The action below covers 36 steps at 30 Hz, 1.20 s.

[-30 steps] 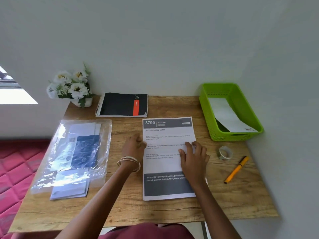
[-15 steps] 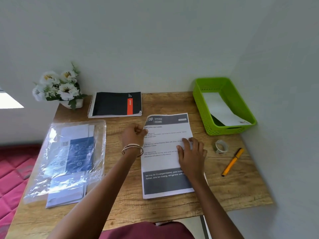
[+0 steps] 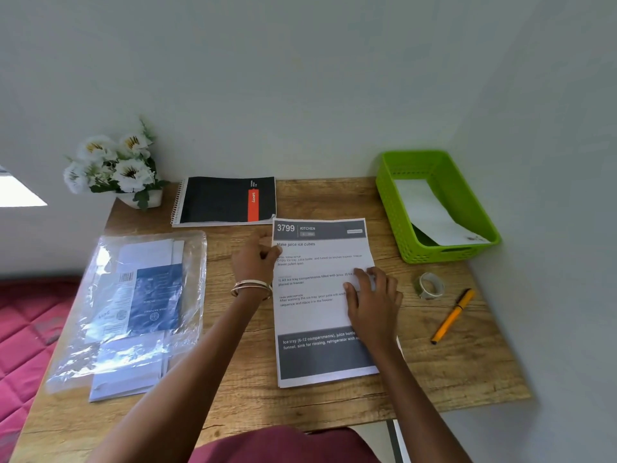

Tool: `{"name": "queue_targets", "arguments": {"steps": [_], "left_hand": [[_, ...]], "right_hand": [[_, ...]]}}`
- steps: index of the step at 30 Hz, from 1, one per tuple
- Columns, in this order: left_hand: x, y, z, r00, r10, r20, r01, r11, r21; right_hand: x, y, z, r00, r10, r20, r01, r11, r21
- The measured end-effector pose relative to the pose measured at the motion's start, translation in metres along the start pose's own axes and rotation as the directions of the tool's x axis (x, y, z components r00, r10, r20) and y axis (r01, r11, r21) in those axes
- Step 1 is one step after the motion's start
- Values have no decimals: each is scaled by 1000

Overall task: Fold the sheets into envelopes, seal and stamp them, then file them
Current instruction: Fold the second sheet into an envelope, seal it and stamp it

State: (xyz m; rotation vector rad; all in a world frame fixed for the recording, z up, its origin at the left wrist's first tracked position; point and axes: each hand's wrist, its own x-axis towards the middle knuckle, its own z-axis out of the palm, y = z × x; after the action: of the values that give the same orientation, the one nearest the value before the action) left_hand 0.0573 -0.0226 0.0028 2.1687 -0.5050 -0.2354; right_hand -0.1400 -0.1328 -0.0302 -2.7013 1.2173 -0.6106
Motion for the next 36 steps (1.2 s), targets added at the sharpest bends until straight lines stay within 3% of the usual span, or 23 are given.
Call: {"name": "queue_targets", "arguments": {"steps": [8,13,16,20,23,25,27,29,32,36], "left_hand": [[-8,5,0,947,309,-83,-292,941,171],[-12,4,0,938,313,-150,-295,946,133],[-16,1,-2,964,235,-122,-232,972,37],[-21,-3,-8,976,198,-89,-202,978,-41],[-28,-12,-7,966,249,-73,-249,968,5],[-34,-17,-5,942,330,-58,-325,943,76],[-38,-17,-4,926,375,-32,-370,922,110],[-40,-16,-4,921,390,-10,-385,912,139],[-40,-14,-3,917,397,27,-393,892,222],[-49,-14,-1,897,421,132,-439,824,358]], "right_hand": [[1,0,-1,1000,3,18,-3,1000,-11],[1,-1,-4,999,12,46,-13,1000,23],[4,2,-6,997,38,69,-53,974,220],[17,4,-32,964,222,-148,-98,810,578],[31,-4,-59,889,275,-366,3,796,605],[38,-7,-63,899,201,-390,59,825,563],[40,-9,-56,956,53,-288,108,851,514],[39,-13,-43,989,-114,-92,145,872,468],[34,-22,-23,948,-244,205,161,921,354],[31,-37,-9,896,-303,323,259,950,172]]}}
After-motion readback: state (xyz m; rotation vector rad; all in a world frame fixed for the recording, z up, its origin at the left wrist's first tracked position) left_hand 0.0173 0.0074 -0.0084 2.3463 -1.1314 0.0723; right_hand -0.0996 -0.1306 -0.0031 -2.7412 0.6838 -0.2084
